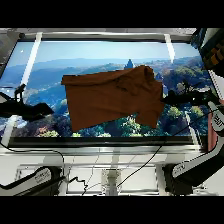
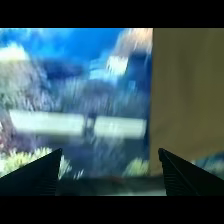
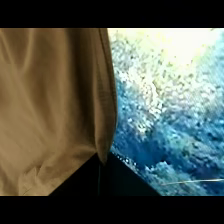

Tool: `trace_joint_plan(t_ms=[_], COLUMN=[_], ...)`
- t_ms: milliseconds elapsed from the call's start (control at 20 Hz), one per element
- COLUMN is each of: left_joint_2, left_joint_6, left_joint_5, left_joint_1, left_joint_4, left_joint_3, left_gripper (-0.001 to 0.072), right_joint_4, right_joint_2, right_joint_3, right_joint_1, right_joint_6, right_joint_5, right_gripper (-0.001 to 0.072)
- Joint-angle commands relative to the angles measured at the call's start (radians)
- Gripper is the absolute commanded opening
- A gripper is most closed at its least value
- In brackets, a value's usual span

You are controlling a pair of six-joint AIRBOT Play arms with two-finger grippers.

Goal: Fold the clothes and pants, and hang the long-sleeved shirts on hangers.

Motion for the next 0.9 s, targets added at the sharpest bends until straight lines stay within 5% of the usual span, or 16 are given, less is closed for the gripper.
trace_joint_plan(t_ms=[0,150,450,650,850], left_joint_2=[-0.061,-0.061,-0.061,-0.061,-0.079], left_joint_6=[0.097,0.162,0.16,0.08,0.025], left_joint_5=[-0.087,-0.055,0.06,0.133,0.212], left_joint_1=[0.007,0.005,-0.122,-0.258,-0.337], left_joint_4=[-0.049,-0.212,-0.239,-0.238,-0.242], left_joint_3=[-0.057,-0.165,-0.29,-0.293,-0.302], left_gripper=[0.0694,0.0613,0.0613,0.0612,0.0533], right_joint_4=[0.006,0.006,0.016,0.017,0.02], right_joint_2=[0.001,0.001,0.003,0.003,0.004], right_joint_3=[0.0,0.0,0.001,0.001,0.001], right_joint_1=[0.001,0.001,0.001,0.001,0.001], right_joint_6=[0.0,0.001,0.001,0.001,0.002], right_joint_5=[-0.006,-0.013,-0.024,-0.027,-0.032], right_gripper=[0.0015,0.0015,0.0015,0.0015,0.0015])
